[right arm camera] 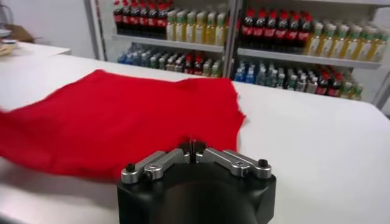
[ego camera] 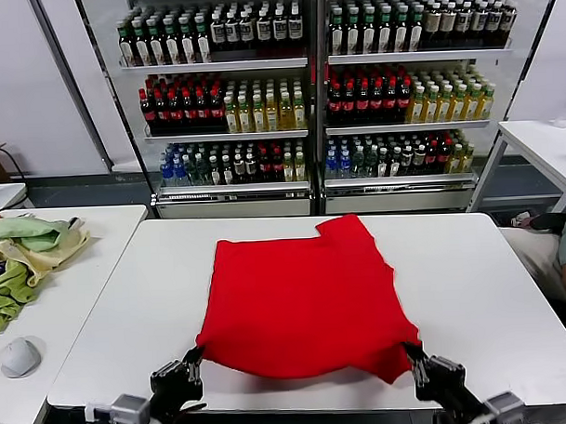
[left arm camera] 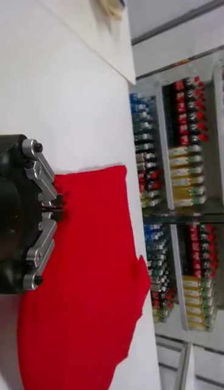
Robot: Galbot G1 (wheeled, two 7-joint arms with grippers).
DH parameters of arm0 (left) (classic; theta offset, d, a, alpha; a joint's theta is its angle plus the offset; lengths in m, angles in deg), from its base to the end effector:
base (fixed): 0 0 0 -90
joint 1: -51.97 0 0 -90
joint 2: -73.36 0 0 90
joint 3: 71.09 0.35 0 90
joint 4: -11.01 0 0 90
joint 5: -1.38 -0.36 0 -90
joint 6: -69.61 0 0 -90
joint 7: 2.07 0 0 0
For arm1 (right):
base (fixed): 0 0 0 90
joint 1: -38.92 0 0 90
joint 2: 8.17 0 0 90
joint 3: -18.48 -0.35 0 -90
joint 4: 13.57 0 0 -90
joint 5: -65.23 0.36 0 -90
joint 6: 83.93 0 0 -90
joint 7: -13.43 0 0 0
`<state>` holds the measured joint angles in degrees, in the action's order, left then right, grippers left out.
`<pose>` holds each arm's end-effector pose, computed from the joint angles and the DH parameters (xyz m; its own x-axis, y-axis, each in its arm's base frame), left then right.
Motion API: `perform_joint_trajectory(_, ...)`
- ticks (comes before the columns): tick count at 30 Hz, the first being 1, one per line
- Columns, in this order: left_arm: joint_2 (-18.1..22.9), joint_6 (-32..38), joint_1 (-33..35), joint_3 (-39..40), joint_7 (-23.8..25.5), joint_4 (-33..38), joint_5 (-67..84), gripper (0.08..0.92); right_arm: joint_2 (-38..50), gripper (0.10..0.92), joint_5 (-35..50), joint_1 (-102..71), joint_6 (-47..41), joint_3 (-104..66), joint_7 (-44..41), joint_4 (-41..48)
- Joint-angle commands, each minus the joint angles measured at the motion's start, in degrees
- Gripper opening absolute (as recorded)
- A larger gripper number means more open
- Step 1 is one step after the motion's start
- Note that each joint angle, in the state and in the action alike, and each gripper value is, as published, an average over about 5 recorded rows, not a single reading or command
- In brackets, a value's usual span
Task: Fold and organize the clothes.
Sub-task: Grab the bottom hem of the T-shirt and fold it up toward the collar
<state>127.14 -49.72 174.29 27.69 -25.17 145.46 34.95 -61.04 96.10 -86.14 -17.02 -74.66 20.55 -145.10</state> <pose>0.1600 0.0262 -0.2221 -0.8711 0.1415 0.4703 0.1743 0.9843 0.0266 0.1744 -0.0790 -0.2199 -0.9047 -0.2185 0.3658 -0.2571 0.9645 -0.0597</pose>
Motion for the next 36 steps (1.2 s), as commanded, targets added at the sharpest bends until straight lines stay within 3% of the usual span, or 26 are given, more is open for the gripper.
perform_joint_trajectory(1,1.6,0.3,-16.7,1.4,2.1,-14.8,7.1,0.088,0.4,0.118,1.0,13.1,-1.9,4.8,2.1,6.7)
perform_joint_trajectory(13,2.9,0.3,-24.3,3.7,4.9,-23.1,6.5,0.088,-1.9,0.118,-1.3,20.5,-2.4,11.4,2.7,13.1)
perform_joint_trajectory(22,3.3,0.3,-25.3,5.8,9.2,-24.1,2.6,0.088,-2.5,0.118,-2.6,21.5,-2.9,12.1,3.2,14.5)
perform_joint_trajectory(36,4.2,1.0,-29.0,7.4,11.2,-30.5,-0.4,0.088,-3.8,0.118,-4.2,22.1,-3.4,13.4,3.5,16.4)
